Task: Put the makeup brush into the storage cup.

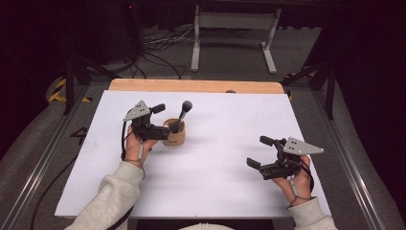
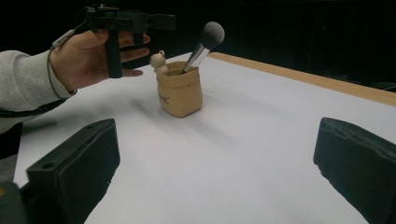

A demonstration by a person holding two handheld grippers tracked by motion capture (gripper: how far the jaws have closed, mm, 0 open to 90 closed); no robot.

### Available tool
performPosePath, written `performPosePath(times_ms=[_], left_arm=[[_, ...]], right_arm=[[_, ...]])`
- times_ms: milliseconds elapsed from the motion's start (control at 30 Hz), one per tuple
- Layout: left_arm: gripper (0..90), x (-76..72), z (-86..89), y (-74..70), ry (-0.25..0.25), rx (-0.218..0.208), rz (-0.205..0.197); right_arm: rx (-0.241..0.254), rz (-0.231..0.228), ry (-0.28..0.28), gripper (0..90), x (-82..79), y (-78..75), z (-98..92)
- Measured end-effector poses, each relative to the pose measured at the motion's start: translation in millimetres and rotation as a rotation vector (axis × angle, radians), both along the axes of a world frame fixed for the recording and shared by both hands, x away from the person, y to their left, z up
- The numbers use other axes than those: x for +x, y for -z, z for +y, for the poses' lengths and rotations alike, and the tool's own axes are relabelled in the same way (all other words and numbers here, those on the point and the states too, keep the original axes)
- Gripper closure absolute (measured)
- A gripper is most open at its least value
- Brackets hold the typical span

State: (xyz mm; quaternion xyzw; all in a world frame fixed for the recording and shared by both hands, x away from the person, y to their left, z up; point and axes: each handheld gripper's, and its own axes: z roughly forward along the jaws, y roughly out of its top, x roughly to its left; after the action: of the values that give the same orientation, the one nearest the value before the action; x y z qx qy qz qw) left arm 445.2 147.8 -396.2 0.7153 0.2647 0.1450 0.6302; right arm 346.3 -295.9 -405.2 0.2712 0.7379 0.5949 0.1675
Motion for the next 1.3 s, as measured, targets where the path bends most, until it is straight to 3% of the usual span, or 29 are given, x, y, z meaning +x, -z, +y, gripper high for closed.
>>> performPosePath(times_ms=[267,400,567,667,800,1033,1300], left_arm=[[0.2,-22.8,18.4,-14.0,0.013,-0.009,-0.044],[0.0,-34.5,29.1,-17.9,0.007,0.01,-0.026],[0.0,-43.4,39.5,-19.5,0.009,0.003,-0.021],[0.0,-50.1,44.9,-19.6,0.003,0.024,-0.013],[0.0,-57.1,51.4,-17.7,-0.002,0.028,-0.007],[0.1,-71.2,64.4,-4.4,-0.052,0.015,0.021],[0.0,-87.4,75.9,10.5,-0.086,-0.002,-0.002]], right_arm=[[0.006,-0.018,-0.004,0.3,1.9,-2.3,-1.7],[0.011,-0.024,-0.013,0.2,2.3,-1.7,-1.4],[0.009,-0.033,-0.016,0.1,1.7,-1.5,-2.2],[0.009,-0.038,-0.02,0.1,1.4,-1.1,-3.1],[0.006,-0.043,-0.024,0.0,1.2,-0.3,-3.1],[0.002,-0.062,-0.047,0.0,-0.3,0.3,-1.9],[-0.001,-0.07,-0.06,0.0,-2.4,1.0,-3.6]])
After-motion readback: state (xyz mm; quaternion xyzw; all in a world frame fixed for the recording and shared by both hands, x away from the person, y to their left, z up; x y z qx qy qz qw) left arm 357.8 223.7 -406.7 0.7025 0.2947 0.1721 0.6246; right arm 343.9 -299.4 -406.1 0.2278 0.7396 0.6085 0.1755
